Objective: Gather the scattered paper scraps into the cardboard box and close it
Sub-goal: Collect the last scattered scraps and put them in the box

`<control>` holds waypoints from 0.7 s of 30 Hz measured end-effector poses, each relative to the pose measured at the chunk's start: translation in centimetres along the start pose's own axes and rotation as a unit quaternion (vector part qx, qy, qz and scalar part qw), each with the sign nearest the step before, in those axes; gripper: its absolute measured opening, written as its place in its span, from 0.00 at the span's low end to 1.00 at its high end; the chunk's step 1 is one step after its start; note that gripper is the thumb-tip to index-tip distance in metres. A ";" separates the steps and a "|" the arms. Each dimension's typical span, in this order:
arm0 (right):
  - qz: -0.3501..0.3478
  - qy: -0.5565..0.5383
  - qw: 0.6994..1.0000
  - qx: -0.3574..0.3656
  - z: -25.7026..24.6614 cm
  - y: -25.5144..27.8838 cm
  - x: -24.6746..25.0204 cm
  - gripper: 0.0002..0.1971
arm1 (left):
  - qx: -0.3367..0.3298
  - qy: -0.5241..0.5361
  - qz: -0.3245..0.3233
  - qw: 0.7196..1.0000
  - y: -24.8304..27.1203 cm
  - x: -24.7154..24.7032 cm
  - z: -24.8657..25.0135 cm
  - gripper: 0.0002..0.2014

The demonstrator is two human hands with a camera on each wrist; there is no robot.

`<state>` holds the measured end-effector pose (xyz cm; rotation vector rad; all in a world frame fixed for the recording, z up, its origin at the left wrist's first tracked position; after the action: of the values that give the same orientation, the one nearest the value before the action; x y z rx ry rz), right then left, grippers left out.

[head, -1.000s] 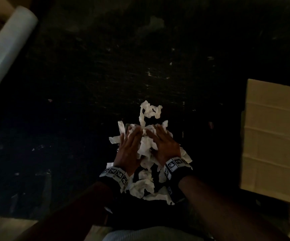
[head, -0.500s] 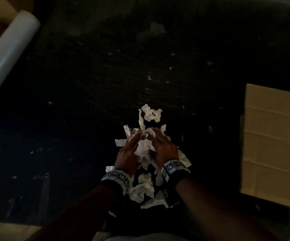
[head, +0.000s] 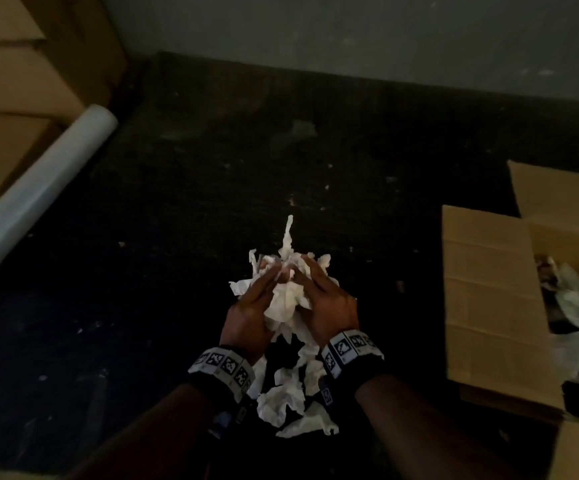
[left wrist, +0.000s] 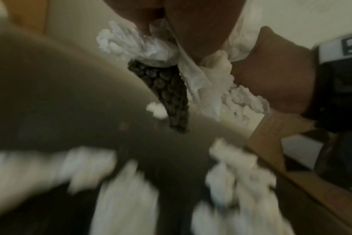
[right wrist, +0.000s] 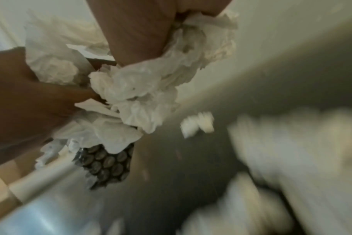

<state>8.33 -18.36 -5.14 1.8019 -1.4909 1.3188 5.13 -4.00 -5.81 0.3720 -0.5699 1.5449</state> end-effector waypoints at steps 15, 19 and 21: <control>0.154 0.046 0.987 0.012 -0.1 -2.7 22.8 0.27 | -0.226 -0.084 0.106 0.965 -5.4 2.9 22.1 0.28; 0.164 0.061 0.984 -0.033 4.8 0.6 29.4 0.24 | -0.266 -0.098 0.072 0.956 -6.4 -3.4 28.2 0.26; 0.165 0.091 0.980 -0.064 7.8 2.7 32.5 0.23 | -0.278 -0.096 0.043 0.955 -6.6 -7.5 31.0 0.27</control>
<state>7.38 -41.52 19.12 1.3552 -1.7777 1.4586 8.78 -27.78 16.16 0.0621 -1.1513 1.3659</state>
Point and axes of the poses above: each hand's wrist, its own y-axis away from the middle knuckle, its own x-axis out of the back of the hand, z = x × y, the point moved 7 cm from there along -y, towards the middle knuckle, and after that the axes turned 4 degrees about z, right-handed, at the moved point
